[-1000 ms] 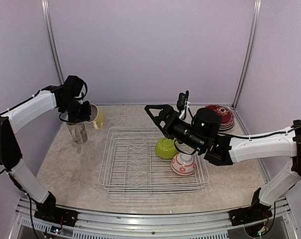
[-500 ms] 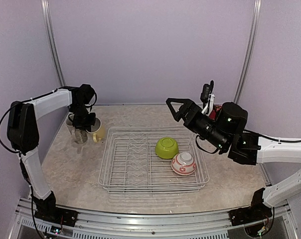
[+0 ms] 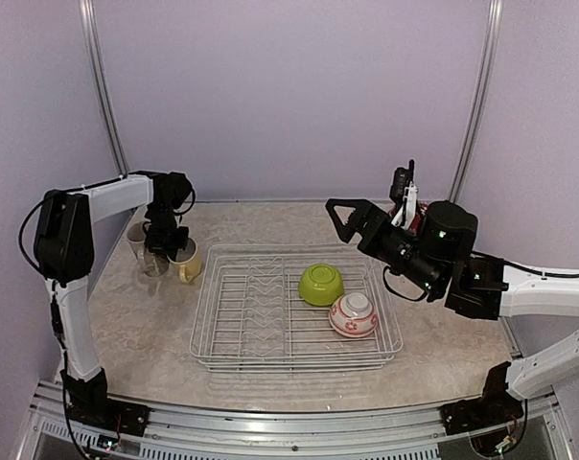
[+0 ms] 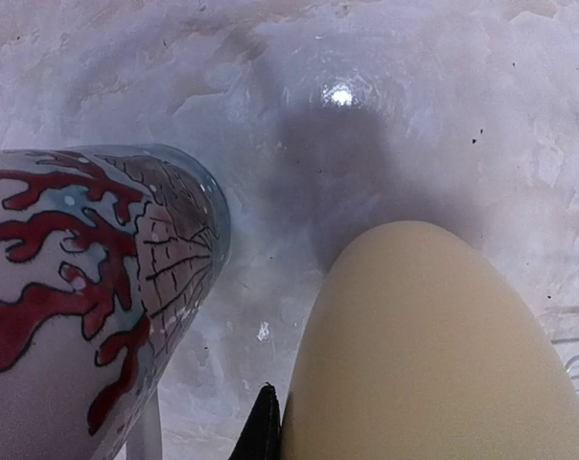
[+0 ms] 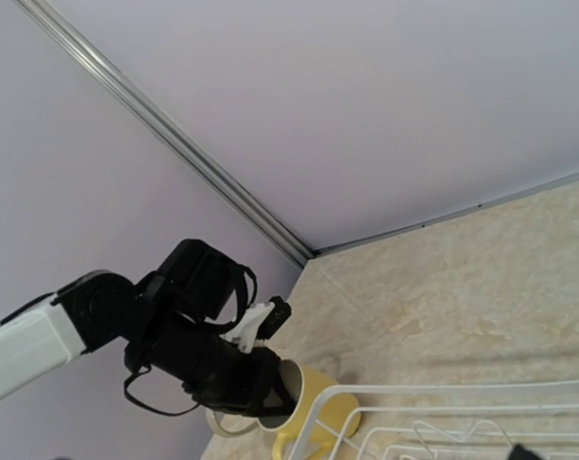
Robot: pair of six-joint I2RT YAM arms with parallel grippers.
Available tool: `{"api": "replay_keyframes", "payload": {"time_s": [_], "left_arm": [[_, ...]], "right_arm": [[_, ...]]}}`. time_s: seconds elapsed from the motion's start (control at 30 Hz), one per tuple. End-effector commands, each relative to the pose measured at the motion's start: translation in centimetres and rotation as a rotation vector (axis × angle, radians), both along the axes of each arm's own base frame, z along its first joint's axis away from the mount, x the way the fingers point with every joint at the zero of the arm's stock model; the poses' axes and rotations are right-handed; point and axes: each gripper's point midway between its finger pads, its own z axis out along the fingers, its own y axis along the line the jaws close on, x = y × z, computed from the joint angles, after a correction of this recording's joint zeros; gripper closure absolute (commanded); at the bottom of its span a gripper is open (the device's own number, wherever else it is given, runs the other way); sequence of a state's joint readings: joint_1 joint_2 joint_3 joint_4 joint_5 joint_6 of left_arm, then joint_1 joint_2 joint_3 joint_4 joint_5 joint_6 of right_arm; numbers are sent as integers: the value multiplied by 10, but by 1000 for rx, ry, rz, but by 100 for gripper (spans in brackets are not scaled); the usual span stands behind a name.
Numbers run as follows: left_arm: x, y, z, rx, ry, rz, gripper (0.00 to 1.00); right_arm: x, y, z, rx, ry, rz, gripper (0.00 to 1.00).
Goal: Unload the mixed dishes from the dish rack
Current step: Place the cup at the center of the board.
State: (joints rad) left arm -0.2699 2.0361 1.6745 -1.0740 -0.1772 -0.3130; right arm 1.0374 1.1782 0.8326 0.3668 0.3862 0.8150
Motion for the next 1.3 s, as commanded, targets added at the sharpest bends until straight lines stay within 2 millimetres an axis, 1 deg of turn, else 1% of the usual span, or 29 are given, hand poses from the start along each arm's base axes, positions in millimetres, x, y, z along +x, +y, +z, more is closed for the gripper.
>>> {"api": "replay_keyframes", "payload": {"time_s": [0.0, 0.17, 0.33, 0.4, 0.53, 0.7, 0.8, 0.87, 0.9, 1.13, 1.2, 1.27], "left_arm": [[8, 0, 10, 13, -28, -2, 100], [8, -3, 7, -3, -14, 1, 100], [7, -3, 8, -1, -9, 0, 90], [6, -1, 12, 10, -15, 3, 84], [6, 0, 21, 14, -38, 3, 76], [4, -2, 30, 11, -60, -4, 71], [1, -6, 40, 8, -86, -21, 67], [-2, -7, 46, 7, -100, -28, 64], [-3, -8, 48, 7, -105, -31, 63], [-9, -8, 77, -18, -177, -34, 55], [-10, -9, 92, -38, -222, -35, 54], [-12, -13, 103, -74, -262, -41, 52]], "right_arm": [[1, -2, -12, -45, 14, -6, 4], [1, 1, -14, -58, 22, 6, 4], [1, 1, -14, -64, 26, 6, 4], [1, 1, -15, -68, 29, 6, 4], [1, 1, -17, -81, 37, 4, 4], [3, 3, -22, -109, 46, 3, 4], [5, 5, -27, -162, 59, 2, 4], [6, 6, -38, -242, 84, 4, 2], [6, 7, -38, -273, 85, 5, 1], [8, -12, -93, -659, 215, -33, 0], [6, -17, -110, -777, 256, -21, 0], [4, -17, -130, -899, 307, 11, 0]]}}
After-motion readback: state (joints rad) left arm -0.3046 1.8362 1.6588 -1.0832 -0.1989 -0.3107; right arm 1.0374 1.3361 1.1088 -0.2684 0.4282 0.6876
